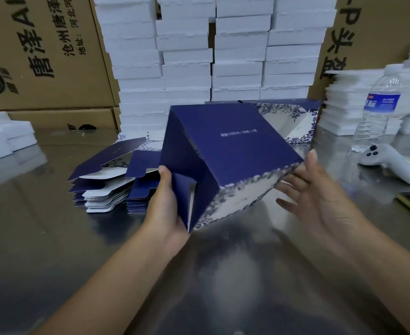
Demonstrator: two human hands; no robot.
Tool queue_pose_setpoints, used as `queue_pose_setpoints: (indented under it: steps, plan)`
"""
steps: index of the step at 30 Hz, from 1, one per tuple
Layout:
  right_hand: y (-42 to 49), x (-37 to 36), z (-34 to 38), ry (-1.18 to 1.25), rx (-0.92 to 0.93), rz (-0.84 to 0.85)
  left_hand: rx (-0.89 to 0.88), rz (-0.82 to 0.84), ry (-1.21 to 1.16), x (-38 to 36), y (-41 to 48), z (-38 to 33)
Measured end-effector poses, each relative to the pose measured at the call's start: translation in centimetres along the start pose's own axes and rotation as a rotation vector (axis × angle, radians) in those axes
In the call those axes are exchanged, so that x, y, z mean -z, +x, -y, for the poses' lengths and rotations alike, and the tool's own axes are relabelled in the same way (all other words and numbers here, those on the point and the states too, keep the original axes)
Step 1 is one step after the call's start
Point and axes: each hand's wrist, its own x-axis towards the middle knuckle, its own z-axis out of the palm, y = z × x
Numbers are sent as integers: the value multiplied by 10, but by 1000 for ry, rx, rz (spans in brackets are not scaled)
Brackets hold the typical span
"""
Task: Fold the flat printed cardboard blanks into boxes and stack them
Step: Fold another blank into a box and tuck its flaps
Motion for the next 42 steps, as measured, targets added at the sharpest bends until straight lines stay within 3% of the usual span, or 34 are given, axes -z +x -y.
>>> queue_pose_setpoints:
  steps: [13, 16, 19, 22, 24, 27, 29, 35, 42]
  plan:
    - [-13, -12, 7, 10, 34, 71, 50, 20, -33, 5, 9, 4]
    - [-14, -10, 12, 98, 97, 49, -61, 27, 74, 3, 9, 4]
    - [-14, -8, 19, 99, 272, -29, -316, -7, 305, -2, 6, 3]
    - [-18, -8, 22, -154, 593, -104, -590, -32, 510, -9, -5, 0]
    - [-20, -7, 19, -477, 829, -155, -738, 22, 642, -13, -12, 2]
    - [-20, -5, 8, -1053, 1221, -273, -831, 173, 722, -17, -23, 6]
    - [-18, -5, 2, -1258, 1389, -241, -855, 272, 767, -18, -29, 10]
    - [-21, -18, -9, -1460, 1517, -130, -948, 455, 843, -20, -32, 19]
    - [-21, -22, -13, -1467, 1459, -54, -1200, 355, 1080, -16, -34, 17]
